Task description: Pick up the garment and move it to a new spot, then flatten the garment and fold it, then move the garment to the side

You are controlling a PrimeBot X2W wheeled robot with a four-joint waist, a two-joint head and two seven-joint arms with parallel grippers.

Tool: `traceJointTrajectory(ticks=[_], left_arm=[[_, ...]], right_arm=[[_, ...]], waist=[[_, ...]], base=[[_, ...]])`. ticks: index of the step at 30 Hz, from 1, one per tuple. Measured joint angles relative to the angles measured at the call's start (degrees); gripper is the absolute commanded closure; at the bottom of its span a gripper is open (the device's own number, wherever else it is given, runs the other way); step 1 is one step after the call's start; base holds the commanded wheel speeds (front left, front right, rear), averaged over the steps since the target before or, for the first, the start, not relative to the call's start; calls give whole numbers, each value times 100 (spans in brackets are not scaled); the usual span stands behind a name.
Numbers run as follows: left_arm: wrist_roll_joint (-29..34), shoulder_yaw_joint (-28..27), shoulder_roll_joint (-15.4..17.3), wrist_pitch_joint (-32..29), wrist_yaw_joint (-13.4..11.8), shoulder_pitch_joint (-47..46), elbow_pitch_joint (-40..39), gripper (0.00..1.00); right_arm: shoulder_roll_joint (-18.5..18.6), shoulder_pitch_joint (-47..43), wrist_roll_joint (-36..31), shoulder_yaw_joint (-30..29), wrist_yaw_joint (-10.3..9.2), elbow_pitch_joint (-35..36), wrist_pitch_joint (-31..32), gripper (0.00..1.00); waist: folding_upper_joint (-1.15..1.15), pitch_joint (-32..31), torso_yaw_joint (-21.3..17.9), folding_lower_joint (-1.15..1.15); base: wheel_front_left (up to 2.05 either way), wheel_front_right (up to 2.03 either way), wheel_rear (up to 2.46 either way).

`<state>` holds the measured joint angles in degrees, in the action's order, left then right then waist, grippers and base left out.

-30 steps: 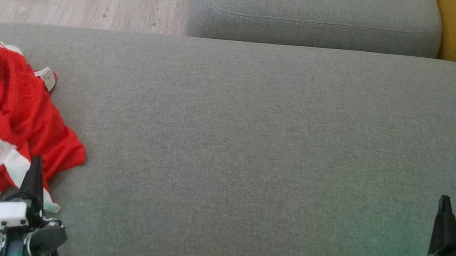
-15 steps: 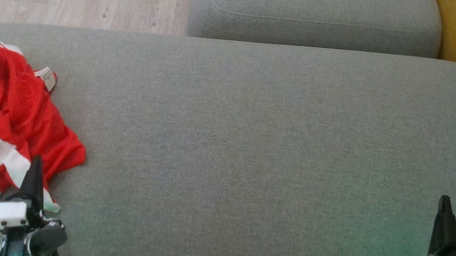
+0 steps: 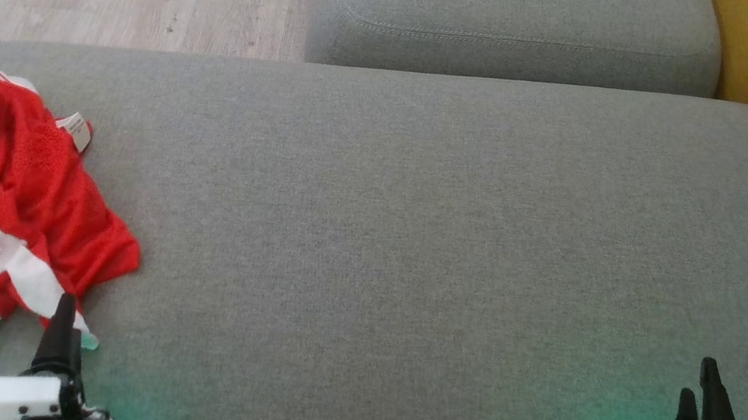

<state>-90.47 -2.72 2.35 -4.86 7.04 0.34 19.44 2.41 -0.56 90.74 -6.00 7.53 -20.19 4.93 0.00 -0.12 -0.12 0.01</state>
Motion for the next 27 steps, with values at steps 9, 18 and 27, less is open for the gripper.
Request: traceJointTrajectory(ticks=[9, 18, 27], left_arm=[[711, 55, 0, 168, 0, 3, -220, 0], [1584, 148, 1, 301, -32, 16, -483, 0], [2447, 356, 5, 453, -204, 131, -675, 0]], right_arm=[[0, 0, -662, 115, 0, 97, -152, 0], [0, -3, -1580, 281, 0, 187, -296, 0], [0, -13, -2409, 488, 0, 290, -447, 0]], waist=[[0, -27, -16, 0], [0, -87, -25, 0], [0, -157, -40, 0]], base=[[0, 0, 0], [0, 0, 0], [0, 0, 0]])
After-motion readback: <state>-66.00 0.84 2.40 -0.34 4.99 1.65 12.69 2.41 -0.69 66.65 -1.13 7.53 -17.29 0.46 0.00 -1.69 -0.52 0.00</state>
